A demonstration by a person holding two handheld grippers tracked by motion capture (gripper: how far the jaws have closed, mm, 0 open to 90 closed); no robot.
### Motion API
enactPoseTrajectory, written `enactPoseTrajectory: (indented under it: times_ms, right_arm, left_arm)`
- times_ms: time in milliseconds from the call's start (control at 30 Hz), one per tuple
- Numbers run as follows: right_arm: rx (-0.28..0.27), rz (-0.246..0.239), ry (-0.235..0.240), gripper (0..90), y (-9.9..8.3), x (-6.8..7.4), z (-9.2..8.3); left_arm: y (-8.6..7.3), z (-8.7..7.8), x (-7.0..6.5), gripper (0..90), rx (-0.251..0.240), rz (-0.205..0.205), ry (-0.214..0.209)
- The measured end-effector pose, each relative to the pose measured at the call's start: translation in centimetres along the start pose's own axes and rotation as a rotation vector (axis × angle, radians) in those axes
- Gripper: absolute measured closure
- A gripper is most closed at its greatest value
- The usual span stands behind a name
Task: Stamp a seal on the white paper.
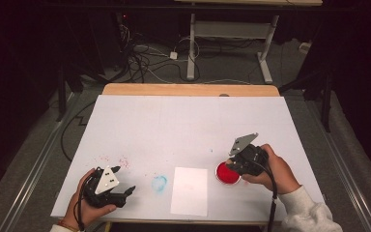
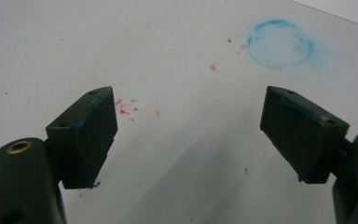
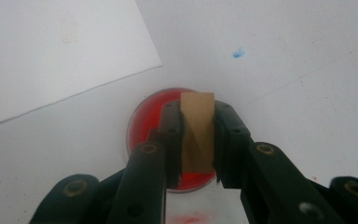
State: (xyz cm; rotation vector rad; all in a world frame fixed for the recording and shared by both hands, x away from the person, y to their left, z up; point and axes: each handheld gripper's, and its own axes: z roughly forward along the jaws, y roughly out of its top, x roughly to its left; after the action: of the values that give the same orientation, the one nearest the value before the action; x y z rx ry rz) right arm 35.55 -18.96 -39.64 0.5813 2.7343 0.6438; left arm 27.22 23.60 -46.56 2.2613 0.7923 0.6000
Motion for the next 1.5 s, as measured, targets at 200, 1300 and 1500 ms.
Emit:
enactPoseTrajectory:
  times_ms: [200,1300,1500]
  right_arm:
    - [-0.033,0.012,0.003,75.8,-0.1,-0.2,-0.3]
    - [-0.166,-0.096,0.068,75.8,3.7,4.2,0.3]
    - [-0.134,-0.136,0.106,75.8,4.9,5.7,1.7]
  left_arm:
    - [-0.1,0.2,0.0,18.1,0.002,0.001,-0.003]
    - [0.0,-0.2,-0.4,18.1,0.003,0.020,0.014]
    - [0.0,-0.2,-0.4,18.1,0.001,0.018,0.012]
